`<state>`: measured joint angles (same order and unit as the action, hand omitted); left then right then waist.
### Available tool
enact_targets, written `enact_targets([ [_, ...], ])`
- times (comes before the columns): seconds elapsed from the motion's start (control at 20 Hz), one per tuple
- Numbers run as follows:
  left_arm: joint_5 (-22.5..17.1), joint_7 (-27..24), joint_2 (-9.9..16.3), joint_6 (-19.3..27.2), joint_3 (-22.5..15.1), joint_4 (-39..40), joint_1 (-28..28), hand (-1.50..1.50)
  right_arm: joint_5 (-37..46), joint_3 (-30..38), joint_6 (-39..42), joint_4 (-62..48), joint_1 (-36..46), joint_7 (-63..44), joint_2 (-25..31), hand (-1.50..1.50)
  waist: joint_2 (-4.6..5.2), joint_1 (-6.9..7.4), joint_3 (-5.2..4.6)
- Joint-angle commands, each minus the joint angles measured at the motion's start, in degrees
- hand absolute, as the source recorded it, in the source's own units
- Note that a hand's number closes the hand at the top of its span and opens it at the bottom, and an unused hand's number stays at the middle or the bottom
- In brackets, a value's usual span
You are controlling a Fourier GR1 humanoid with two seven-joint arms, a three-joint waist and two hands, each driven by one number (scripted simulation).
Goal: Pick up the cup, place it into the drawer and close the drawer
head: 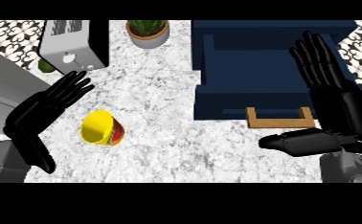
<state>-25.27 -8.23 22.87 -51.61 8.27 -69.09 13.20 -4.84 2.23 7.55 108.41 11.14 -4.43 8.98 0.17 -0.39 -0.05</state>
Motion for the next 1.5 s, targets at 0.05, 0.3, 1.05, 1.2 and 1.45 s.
enact_targets([
  [0.05,14.03,-11.28,-1.57,-1.26,0.70,12.70,5.13,-1.50,0.02,1.62,0.65,-2.90,2.78,1.15,0.69,-1.50,0.03,-0.10,-0.01],
  [0.3,23.35,-25.02,0.99,-0.64,-0.44,24.85,6.02,-1.50,-0.95,2.30,1.69,-1.75,2.27,0.52,1.35,-1.50,0.12,-0.39,-0.05],
  [1.05,33.85,-45.27,-2.32,12.44,-8.07,44.82,10.80,-1.50,-1.85,2.90,2.65,-1.04,2.74,-0.37,2.02,-1.50,0.67,-1.93,-0.25],
  [1.2,33.22,-46.17,-2.26,12.55,-7.70,47.02,13.78,-1.50,-3.51,4.34,2.11,-2.16,5.70,-2.09,2.20,-1.50,0.81,-1.99,-0.28],
  [1.45,33.11,-48.81,-1.71,12.21,-8.23,49.57,14.95,-1.50,-4.12,4.21,3.38,-1.35,5.15,-2.22,2.91,-1.50,0.91,-2.35,-0.32],
])
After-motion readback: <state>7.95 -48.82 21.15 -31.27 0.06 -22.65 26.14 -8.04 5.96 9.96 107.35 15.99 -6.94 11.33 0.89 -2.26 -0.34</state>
